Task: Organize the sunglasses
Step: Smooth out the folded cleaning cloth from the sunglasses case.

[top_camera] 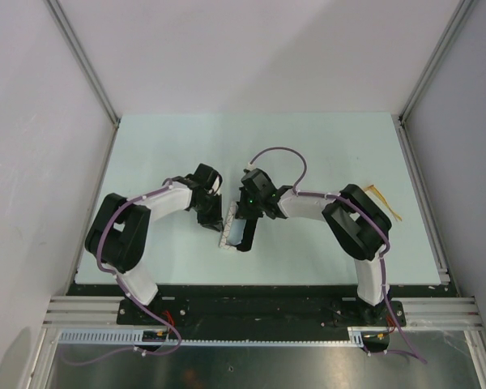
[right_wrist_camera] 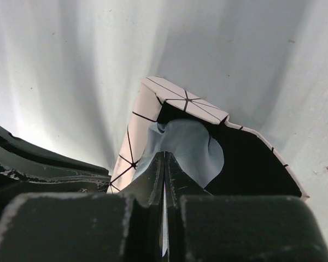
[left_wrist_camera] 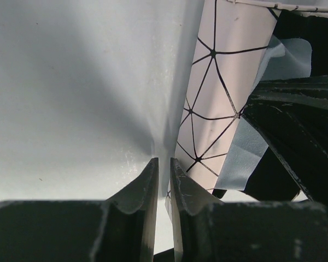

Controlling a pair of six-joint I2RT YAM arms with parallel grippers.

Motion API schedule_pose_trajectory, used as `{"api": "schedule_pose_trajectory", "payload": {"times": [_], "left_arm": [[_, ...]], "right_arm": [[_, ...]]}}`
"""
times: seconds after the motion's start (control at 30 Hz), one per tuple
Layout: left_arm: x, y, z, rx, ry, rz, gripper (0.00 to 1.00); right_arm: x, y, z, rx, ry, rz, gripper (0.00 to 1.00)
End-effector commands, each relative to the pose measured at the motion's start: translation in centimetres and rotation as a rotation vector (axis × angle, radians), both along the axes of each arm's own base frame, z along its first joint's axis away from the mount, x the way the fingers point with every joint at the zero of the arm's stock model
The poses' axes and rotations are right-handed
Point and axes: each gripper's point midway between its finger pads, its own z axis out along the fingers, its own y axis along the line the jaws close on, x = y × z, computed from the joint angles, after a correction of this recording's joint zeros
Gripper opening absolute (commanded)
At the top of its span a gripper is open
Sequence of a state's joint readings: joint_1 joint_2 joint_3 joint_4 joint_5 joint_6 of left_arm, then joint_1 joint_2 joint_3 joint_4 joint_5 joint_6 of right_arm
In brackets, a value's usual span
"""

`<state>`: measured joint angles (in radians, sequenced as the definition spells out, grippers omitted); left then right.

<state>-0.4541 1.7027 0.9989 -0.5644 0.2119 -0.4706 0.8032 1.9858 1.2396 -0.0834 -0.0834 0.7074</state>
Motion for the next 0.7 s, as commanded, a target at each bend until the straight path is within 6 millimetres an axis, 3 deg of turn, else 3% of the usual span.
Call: {"api": "schedule_pose_trajectory", "payload": {"times": [0.0,0.67], "left_arm": [[1.2,-1.0,1.5,-0.031,-0.047,-0.003,0.19],[0.8,-1.3,1.5,-0.028,-0.046,-0.016,0.18]], "right_arm": [[0.6,0.6,0.1,0.009,-0.04,-0.006,0.0],[1.1,0.2,-1.2,-0.043,-0.059,-0.026,0.0]]}}
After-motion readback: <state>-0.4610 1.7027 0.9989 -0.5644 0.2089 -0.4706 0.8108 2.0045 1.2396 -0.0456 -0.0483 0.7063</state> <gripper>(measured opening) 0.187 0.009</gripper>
